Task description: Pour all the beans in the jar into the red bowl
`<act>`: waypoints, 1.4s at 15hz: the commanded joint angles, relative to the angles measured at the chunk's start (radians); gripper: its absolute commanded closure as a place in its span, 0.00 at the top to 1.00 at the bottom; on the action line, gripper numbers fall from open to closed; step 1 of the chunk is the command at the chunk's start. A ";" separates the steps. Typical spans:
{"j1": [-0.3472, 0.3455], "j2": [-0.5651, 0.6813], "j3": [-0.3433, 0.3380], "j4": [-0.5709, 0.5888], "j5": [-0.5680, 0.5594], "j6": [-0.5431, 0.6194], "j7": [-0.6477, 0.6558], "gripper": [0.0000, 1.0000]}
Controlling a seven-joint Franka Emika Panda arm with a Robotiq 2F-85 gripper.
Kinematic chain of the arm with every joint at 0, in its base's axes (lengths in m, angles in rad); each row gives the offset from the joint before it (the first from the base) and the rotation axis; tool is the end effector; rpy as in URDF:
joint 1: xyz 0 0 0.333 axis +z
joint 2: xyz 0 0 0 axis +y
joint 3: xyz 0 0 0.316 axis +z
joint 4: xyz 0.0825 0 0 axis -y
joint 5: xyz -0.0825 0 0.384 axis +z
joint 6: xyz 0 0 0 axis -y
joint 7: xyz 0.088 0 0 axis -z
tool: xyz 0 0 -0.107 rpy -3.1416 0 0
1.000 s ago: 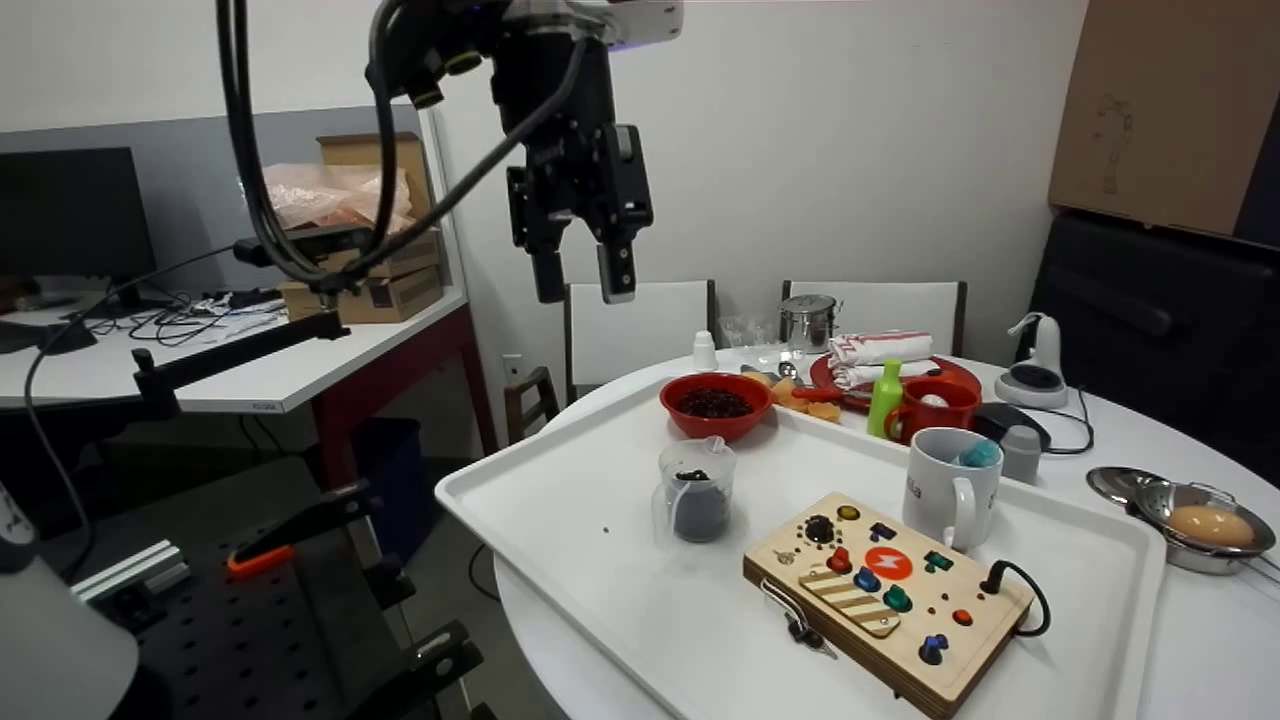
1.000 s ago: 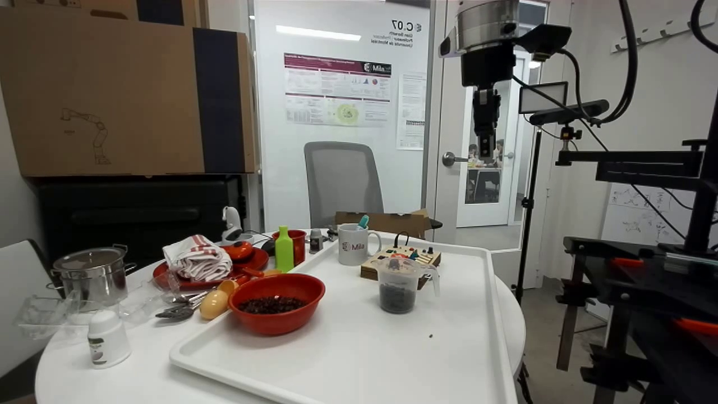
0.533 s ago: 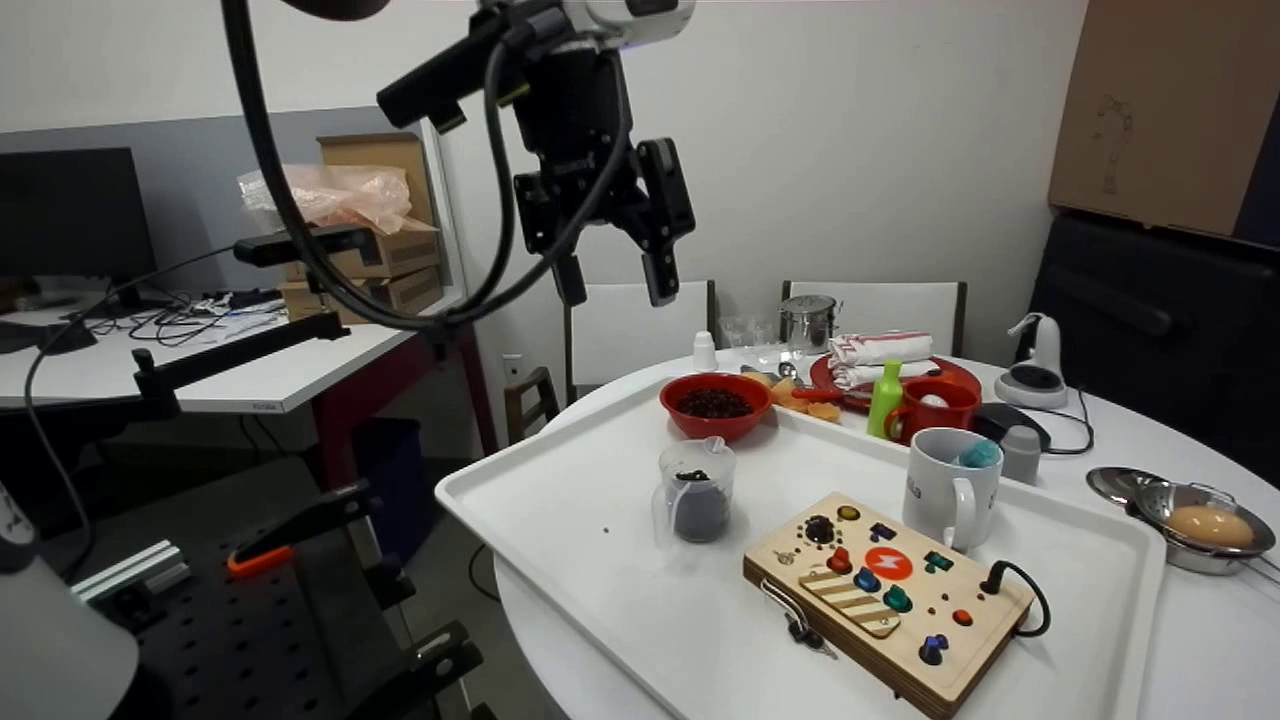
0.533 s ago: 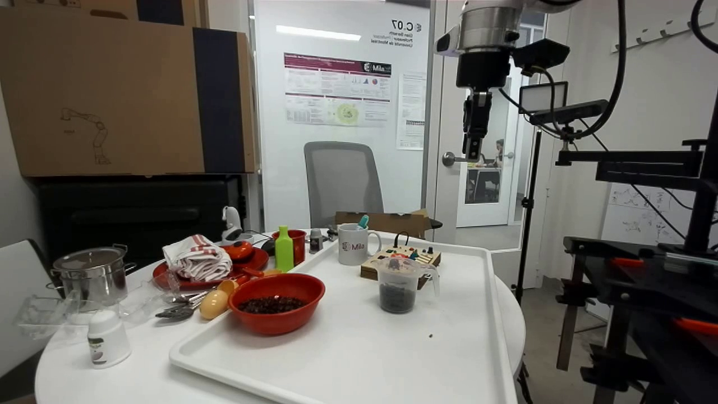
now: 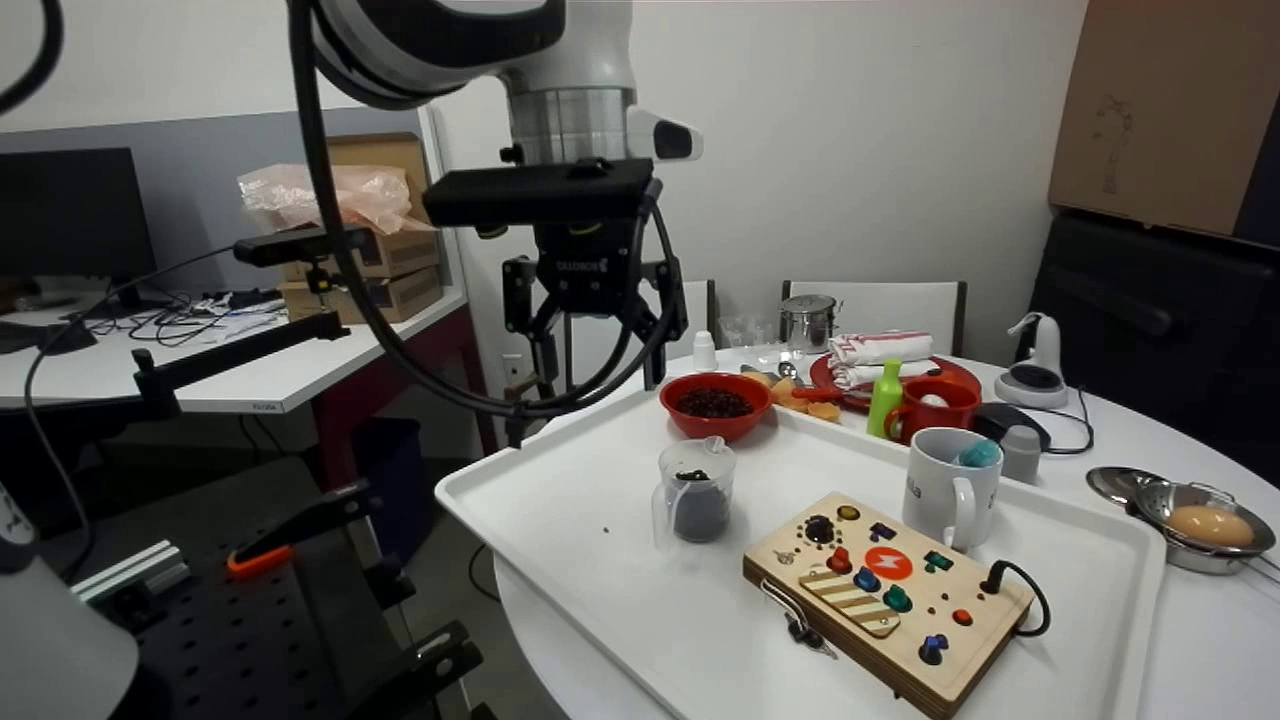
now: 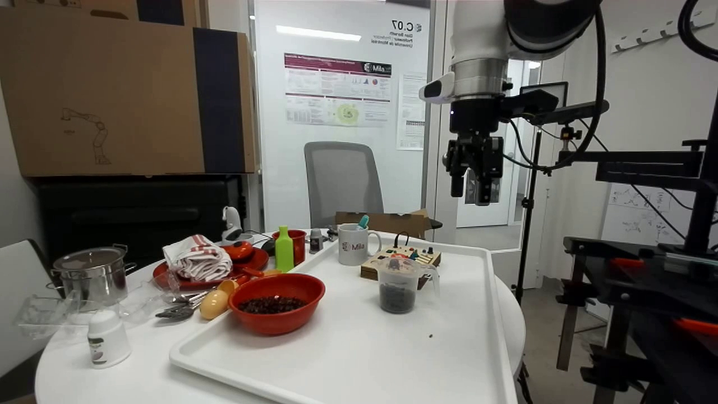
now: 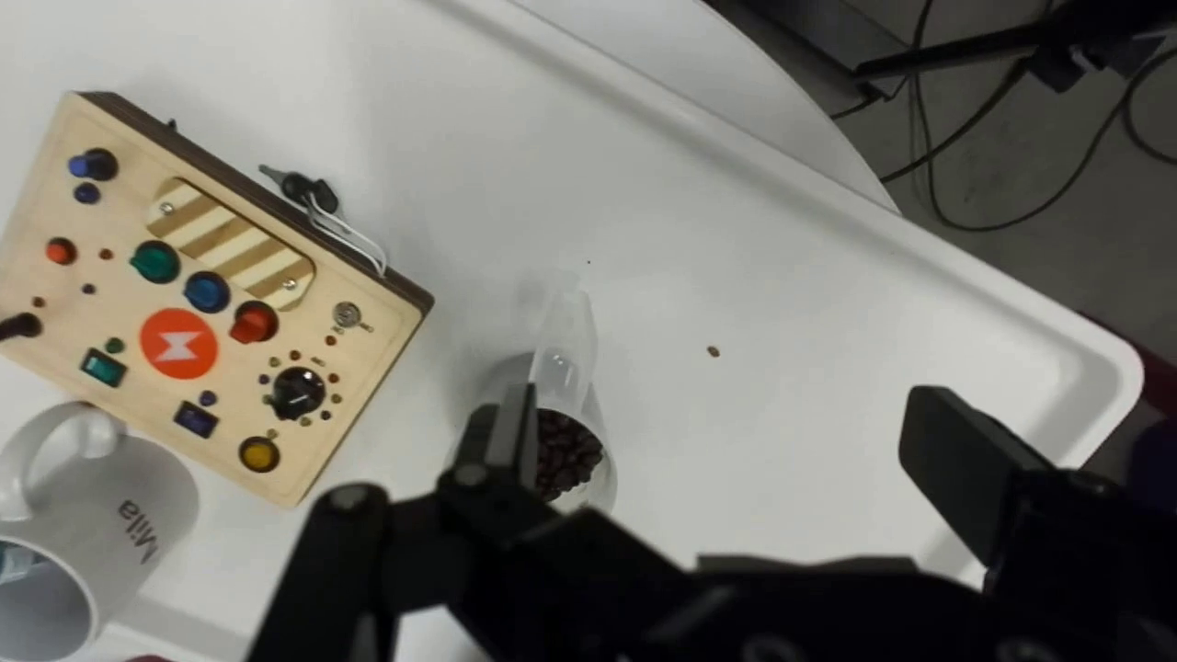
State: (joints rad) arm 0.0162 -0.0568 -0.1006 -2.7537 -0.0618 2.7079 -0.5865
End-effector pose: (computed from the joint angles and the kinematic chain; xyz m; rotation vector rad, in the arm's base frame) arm 0.3920 -0.0304 0.2359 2.9979 0.8591 0.0055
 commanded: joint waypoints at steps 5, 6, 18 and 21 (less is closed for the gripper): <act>-0.011 0.195 0.035 0.145 -0.192 0.038 0.287 1.00; -0.009 0.212 0.030 0.157 -0.208 0.046 0.339 1.00; -0.184 0.451 0.168 0.246 -0.037 0.075 0.049 1.00; -0.210 0.484 0.178 0.276 -0.047 0.077 0.033 1.00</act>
State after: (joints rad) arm -0.1624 0.3819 0.0541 -2.5175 -0.1189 2.7699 -0.5158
